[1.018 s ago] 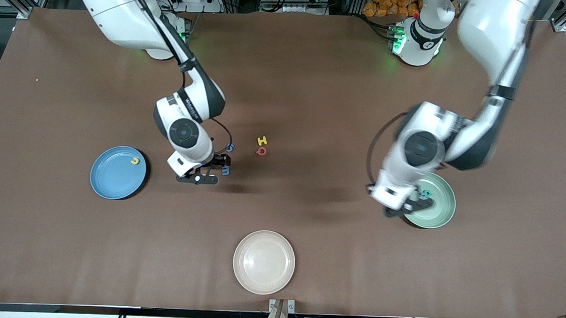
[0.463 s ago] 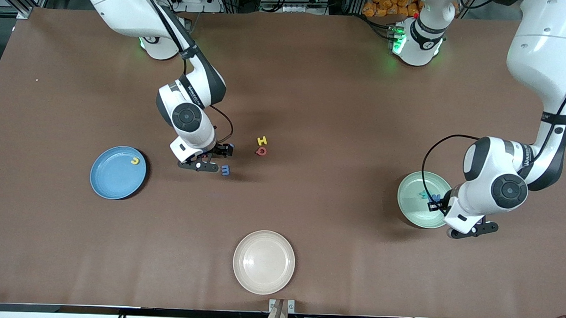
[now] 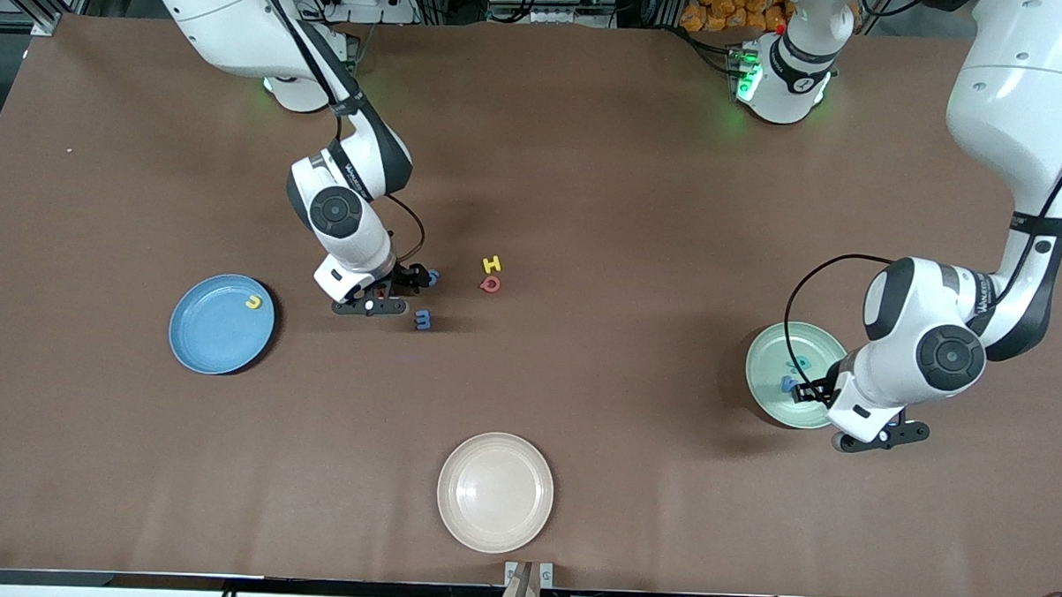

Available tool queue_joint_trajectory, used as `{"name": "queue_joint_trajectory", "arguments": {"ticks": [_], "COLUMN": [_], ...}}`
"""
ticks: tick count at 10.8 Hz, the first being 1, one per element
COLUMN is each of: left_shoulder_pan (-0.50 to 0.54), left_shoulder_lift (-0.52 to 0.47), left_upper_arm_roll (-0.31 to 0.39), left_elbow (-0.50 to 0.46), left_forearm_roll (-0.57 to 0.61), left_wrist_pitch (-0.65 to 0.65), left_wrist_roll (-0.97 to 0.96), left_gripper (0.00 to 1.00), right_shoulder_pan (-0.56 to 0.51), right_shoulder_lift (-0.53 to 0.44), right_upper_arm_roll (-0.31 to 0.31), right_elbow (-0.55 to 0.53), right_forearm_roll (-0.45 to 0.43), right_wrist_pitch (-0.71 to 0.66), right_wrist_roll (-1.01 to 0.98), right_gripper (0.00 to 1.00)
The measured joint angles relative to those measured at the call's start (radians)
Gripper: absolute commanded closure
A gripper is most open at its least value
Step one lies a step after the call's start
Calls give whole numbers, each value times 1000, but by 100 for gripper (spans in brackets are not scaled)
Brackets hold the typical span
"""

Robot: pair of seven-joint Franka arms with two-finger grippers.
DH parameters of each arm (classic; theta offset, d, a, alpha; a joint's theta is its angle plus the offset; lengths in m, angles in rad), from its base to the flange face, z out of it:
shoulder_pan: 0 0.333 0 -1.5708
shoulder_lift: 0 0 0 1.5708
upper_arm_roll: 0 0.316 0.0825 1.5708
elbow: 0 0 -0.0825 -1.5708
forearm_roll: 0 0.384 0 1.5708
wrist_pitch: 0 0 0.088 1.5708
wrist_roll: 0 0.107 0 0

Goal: Sort upper and lower case letters into plates
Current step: 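Grasp the red m with the right gripper while the left gripper returns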

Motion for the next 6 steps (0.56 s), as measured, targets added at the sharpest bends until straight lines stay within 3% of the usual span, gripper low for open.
{"name": "queue_joint_trajectory", "arguments": {"ticks": [6], "left_shoulder_pan": [-7], "left_shoulder_lift": [-175], "left_upper_arm_roll": [-81], "left_elbow": [6], "left_forearm_roll": [1], "left_wrist_pitch": [-120], "left_wrist_roll": [2], "left_gripper": [0], "right_shoulder_pan": [-9], "right_shoulder_lift": [-2], "right_upper_arm_roll": [-3], "right_elbow": [-15], "right_forearm_roll": [-74], "right_wrist_pitch": [22], "right_wrist_roll": [-20], "right_gripper": [0]}}
